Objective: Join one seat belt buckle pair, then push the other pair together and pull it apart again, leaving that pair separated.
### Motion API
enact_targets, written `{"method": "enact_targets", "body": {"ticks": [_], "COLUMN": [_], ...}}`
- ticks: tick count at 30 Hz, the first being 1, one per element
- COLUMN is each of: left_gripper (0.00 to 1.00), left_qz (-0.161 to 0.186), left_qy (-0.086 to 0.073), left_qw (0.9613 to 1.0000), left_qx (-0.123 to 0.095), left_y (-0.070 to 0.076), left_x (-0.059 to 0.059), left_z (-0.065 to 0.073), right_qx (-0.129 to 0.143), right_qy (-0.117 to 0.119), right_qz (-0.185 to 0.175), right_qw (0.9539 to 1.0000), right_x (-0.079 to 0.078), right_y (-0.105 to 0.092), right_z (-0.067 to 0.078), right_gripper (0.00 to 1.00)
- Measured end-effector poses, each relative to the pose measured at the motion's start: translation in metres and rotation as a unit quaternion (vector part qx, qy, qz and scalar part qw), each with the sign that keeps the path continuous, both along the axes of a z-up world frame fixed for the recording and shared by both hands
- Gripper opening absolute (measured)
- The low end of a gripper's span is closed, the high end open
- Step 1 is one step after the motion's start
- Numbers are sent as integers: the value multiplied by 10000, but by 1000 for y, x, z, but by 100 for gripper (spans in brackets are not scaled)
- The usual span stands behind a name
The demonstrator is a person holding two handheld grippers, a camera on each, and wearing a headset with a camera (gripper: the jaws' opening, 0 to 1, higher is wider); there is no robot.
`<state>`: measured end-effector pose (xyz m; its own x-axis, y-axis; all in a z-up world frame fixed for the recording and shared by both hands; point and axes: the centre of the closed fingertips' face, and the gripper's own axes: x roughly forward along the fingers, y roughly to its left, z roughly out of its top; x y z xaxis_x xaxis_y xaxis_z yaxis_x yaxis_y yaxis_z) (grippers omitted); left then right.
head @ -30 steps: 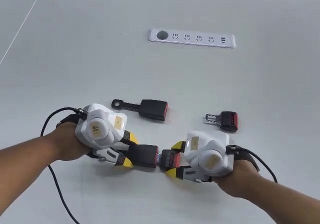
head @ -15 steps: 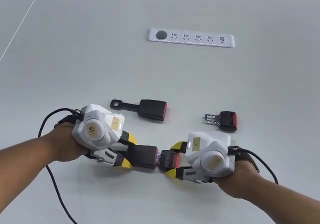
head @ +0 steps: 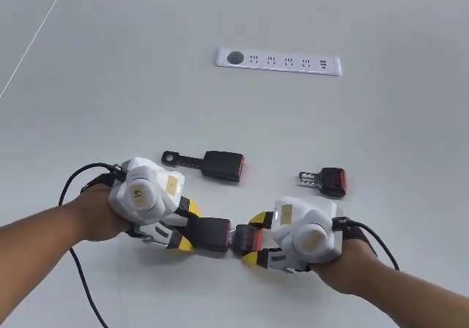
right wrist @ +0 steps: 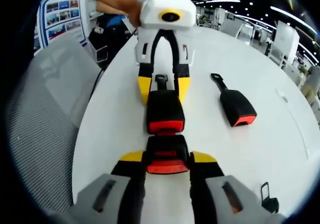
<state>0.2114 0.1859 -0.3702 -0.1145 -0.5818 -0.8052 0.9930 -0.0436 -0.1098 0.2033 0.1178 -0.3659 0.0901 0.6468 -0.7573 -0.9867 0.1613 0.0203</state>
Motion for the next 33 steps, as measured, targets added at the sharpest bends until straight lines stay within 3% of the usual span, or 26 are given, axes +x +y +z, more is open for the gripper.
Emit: {"method": "enact_targets", "body": {"ticks": [4, 9, 14, 15, 16, 17, 19, 20, 27, 33], "left_gripper": [31, 32, 34, 34, 37, 45, 64, 72, 80, 83], "left_qz": [-103, -71, 56, 39, 53, 159, 284, 303, 493, 548], "left_qy": [-134, -187, -89, -131, -124, 52, 6, -51, -221, -448], "left_qw": [9997, 9994, 9992, 9991, 9991, 9991, 9991, 9992, 9985, 9975], "left_qx": [171, 283, 394, 395, 411, 401, 302, 243, 46, -34], "left_y": [0, 0, -1, -1, -1, -2, -6, -7, -9, -8], "left_x": [0, -1, -2, -2, -3, -9, -10, -9, -6, 8], "left_z": [-1, -1, 0, -1, -1, 1, 3, 4, 19, 33], "right_qx": [-81, -156, -200, -209, -218, -198, -134, -141, 33, 248], "right_qy": [-50, -126, -187, -220, -196, -155, -224, -234, -186, -238], "right_qz": [82, 71, 79, 72, 47, -46, -143, -163, -251, -334], "right_qw": [9999, 9998, 9996, 9995, 9996, 9997, 9996, 9995, 9995, 9988], "right_x": [0, -2, -1, -1, -1, 0, 3, 4, 3, 6], "right_y": [1, 1, 1, 1, 1, 1, 0, -2, -8, -18], "right_z": [0, 0, 1, 3, 3, 4, 8, 10, 23, 40], "right_gripper": [34, 34, 35, 37, 42, 54, 66, 67, 67, 72]}}
